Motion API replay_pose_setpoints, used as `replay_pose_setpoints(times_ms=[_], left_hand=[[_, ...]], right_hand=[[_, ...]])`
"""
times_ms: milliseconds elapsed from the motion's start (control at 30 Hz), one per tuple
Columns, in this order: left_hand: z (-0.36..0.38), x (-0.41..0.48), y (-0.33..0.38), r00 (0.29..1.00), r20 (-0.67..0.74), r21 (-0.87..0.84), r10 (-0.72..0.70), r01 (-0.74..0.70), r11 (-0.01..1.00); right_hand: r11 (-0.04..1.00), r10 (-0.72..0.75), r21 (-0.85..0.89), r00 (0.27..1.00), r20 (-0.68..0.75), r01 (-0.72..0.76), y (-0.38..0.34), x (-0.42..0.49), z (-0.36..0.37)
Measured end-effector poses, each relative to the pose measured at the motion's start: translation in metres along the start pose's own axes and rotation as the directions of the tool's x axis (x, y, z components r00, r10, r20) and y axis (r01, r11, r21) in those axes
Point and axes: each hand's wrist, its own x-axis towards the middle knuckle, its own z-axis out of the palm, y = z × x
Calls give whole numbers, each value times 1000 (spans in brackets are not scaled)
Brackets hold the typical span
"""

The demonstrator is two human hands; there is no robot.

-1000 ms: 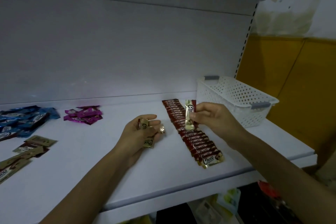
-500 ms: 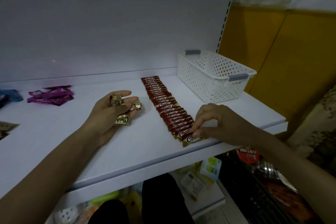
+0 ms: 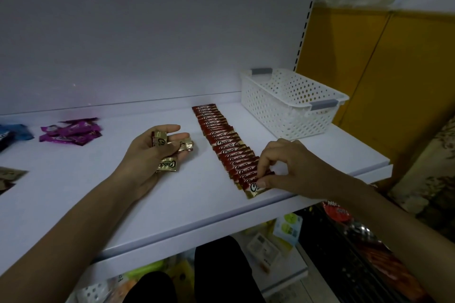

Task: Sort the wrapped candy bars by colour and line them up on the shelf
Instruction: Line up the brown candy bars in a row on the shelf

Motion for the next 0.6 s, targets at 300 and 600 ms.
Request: replay_pose_setpoints(times_ms=[300, 600], left_hand=[[0, -1, 0, 1000, 14, 9, 0, 0, 1000], [0, 0, 1, 993, 75, -67, 90, -85, 994]], right_hand=[[995, -10, 101, 996, -83, 18, 4, -2, -4], [942, 137, 326, 976, -172, -75, -19, 55, 5]])
